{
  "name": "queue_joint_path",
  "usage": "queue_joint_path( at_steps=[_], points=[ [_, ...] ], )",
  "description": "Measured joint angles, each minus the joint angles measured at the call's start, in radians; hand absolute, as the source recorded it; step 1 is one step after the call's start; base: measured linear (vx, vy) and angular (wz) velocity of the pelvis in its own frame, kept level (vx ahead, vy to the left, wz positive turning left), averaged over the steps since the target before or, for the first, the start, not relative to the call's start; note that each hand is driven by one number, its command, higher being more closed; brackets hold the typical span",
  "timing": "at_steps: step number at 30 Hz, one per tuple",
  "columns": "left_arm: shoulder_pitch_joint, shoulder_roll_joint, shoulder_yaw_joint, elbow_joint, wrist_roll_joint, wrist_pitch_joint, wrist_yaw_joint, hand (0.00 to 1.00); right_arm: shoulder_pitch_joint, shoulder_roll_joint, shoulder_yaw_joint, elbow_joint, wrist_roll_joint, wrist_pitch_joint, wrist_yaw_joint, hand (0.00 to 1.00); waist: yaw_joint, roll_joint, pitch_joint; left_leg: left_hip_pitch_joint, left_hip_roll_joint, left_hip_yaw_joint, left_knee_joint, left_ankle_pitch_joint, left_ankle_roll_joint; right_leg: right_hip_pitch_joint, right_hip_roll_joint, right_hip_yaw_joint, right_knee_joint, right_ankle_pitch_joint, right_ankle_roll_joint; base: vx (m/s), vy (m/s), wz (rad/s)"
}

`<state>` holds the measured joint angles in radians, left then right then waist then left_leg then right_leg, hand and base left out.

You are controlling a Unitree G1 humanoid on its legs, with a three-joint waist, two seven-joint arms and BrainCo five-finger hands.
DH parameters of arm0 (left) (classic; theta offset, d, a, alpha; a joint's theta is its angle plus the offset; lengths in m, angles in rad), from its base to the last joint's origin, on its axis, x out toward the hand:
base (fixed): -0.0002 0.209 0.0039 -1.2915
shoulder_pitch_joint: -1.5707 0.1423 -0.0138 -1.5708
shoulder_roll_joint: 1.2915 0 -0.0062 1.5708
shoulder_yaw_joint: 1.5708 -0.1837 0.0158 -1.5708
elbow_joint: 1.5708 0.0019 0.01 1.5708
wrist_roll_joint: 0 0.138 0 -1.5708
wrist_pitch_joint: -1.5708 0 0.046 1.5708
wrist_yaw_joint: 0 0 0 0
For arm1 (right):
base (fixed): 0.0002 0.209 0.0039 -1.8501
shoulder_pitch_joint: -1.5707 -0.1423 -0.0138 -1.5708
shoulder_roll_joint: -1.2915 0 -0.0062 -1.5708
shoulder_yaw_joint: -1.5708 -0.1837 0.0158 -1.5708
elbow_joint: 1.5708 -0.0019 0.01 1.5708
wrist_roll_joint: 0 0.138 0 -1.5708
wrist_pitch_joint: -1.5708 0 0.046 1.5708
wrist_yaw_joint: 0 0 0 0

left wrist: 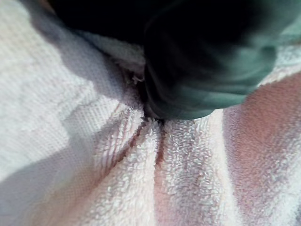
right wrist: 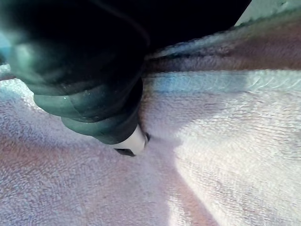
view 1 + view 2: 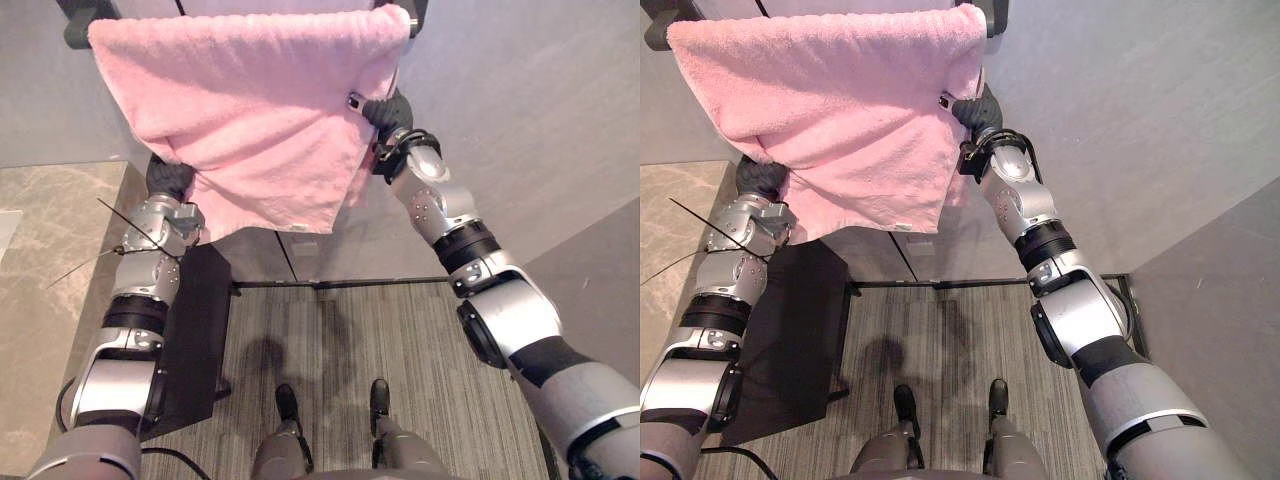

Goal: Organize washtable

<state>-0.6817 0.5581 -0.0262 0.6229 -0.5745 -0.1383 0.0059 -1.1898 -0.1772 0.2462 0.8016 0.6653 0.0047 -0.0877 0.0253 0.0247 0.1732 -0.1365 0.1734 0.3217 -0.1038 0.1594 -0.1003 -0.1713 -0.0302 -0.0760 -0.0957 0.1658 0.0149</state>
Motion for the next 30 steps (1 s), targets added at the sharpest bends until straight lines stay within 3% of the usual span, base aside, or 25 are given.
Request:
queue_joint_path(
  at_steps=[7, 14, 22, 25, 30],
  points=[
    [0.031, -0.003, 0.039, 0.021, 0.0, 0.001, 0.001, 0.0, 0.011, -0.024, 0.049, -0.004, 0.012, -0.002, 0.007, 0.0, -0.009, 0.0, 0.0, 0.004, 0.0, -0.009, 0.0, 0.0, 0.0, 0.009, 0.0, -0.007, -0.001, 0.0, 0.0, 0.0, 0.0, 0.02],
    [0.054, -0.001, 0.047, 0.084, -0.001, 0.004, -0.003, 0.0, 0.107, -0.078, 0.124, -0.09, 0.064, -0.007, 0.068, 0.0, -0.009, 0.0, 0.0, 0.013, 0.0, -0.013, 0.0, 0.0, 0.0, 0.02, -0.001, -0.01, -0.001, 0.0, 0.0, 0.0, 0.0, 0.0],
    [0.123, 0.01, 0.136, 0.085, -0.004, 0.005, -0.005, 0.0, 0.3, -0.194, 0.151, -0.2, 0.08, -0.017, 0.096, 0.0, -0.009, -0.001, -0.001, 0.031, 0.0, -0.008, 0.0, 0.0, 0.0, 0.036, -0.001, -0.006, -0.001, -0.001, 0.0, 0.0, 0.0, 0.0],
    [0.158, 0.042, 0.195, 0.085, -0.005, 0.005, -0.005, 0.0, 0.389, -0.234, 0.122, -0.199, 0.078, 0.01, 0.103, 0.0, -0.009, -0.001, -0.001, 0.034, 0.0, -0.003, 0.0, 0.0, 0.0, 0.036, -0.001, -0.003, -0.001, 0.0, 0.0, 0.0, 0.008, -0.03],
    [0.179, 0.119, 0.301, 0.081, -0.02, 0.004, -0.001, 0.0, 0.482, -0.319, -0.076, -0.199, 0.068, 0.024, 0.109, 0.0, -0.01, -0.001, -0.005, 0.045, -0.001, -0.001, 0.0, -0.001, 0.0, 0.047, -0.002, -0.003, -0.002, 0.0, 0.001, 0.0, 0.003, -0.01]
  ],
)
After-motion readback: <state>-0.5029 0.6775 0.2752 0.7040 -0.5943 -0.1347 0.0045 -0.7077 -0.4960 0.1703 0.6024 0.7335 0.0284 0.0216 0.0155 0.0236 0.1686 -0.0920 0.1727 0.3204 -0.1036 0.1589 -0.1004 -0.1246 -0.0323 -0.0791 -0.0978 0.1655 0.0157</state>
